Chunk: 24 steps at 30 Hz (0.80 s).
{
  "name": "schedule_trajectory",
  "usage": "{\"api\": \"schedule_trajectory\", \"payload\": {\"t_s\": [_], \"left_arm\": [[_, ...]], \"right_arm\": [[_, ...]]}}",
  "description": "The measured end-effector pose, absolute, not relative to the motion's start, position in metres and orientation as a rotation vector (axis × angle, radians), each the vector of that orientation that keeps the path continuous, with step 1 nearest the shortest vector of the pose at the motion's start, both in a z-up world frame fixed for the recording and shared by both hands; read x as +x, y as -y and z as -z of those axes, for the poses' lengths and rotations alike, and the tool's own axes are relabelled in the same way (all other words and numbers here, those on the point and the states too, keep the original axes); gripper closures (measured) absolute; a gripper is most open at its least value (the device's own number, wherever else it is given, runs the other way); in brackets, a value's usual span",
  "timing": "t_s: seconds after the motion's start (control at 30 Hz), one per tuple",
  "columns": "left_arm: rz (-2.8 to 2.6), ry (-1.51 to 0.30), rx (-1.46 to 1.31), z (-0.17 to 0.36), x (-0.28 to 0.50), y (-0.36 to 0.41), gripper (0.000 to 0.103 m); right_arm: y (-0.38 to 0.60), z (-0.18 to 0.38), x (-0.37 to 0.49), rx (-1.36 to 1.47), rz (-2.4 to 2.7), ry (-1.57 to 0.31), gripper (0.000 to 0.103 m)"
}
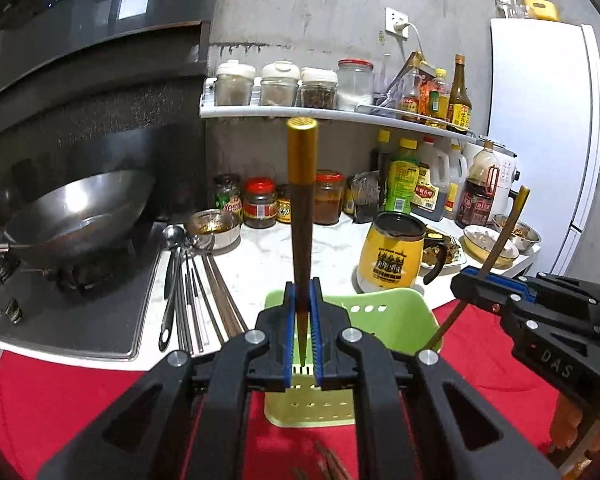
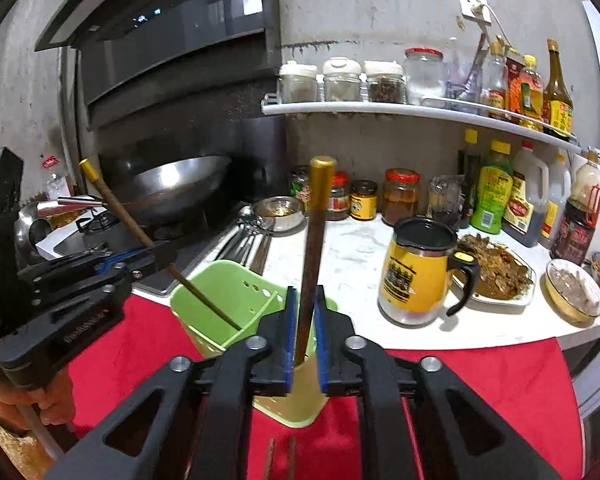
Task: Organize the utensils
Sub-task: 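Lower both chopsticks into the green holder and open both tools, then move both open tools back down to the remaining chopsticks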
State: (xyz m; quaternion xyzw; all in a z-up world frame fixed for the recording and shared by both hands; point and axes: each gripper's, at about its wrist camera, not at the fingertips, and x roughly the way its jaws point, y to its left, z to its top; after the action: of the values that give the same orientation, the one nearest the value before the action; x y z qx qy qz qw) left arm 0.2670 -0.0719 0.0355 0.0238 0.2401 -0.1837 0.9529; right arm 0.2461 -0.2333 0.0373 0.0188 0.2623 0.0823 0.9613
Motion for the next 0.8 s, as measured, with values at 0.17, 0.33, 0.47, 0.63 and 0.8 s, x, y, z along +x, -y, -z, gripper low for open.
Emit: {"api": "schedule_trajectory", "payload": {"t_s": [0.17,0.33,0.47,0.63,0.8], "left_arm": [[0.376,-0.422,0.01,-0.07,0.233,0.051,0.086],[0.322,-0.33,0.035,-0.102,0.163,0.024,0.073],[0.257,-0.352,0.06,-0.097,0.123,0.007,0.07],[0.247,-0.472,0.07,-0.051,0.084,-0.006,0.069],[0.279,-0.639,0.015,0.009,0.065,-0.01,0.069]], "right_arm": [[0.249,-0.069,0.199,0.045,-0.129,-0.445,0.053],[0.268,-0.083,0.134,0.034,-0.086,-0.403,0.05],[0.277,-0.063,0.08,0.037,-0.08,-0.431,0.049],[0.278,-0.025,0.038,0.049,-0.094,-0.5,0.049],[0.268,0.014,0.017,0.045,-0.106,-0.591,0.049]]}}
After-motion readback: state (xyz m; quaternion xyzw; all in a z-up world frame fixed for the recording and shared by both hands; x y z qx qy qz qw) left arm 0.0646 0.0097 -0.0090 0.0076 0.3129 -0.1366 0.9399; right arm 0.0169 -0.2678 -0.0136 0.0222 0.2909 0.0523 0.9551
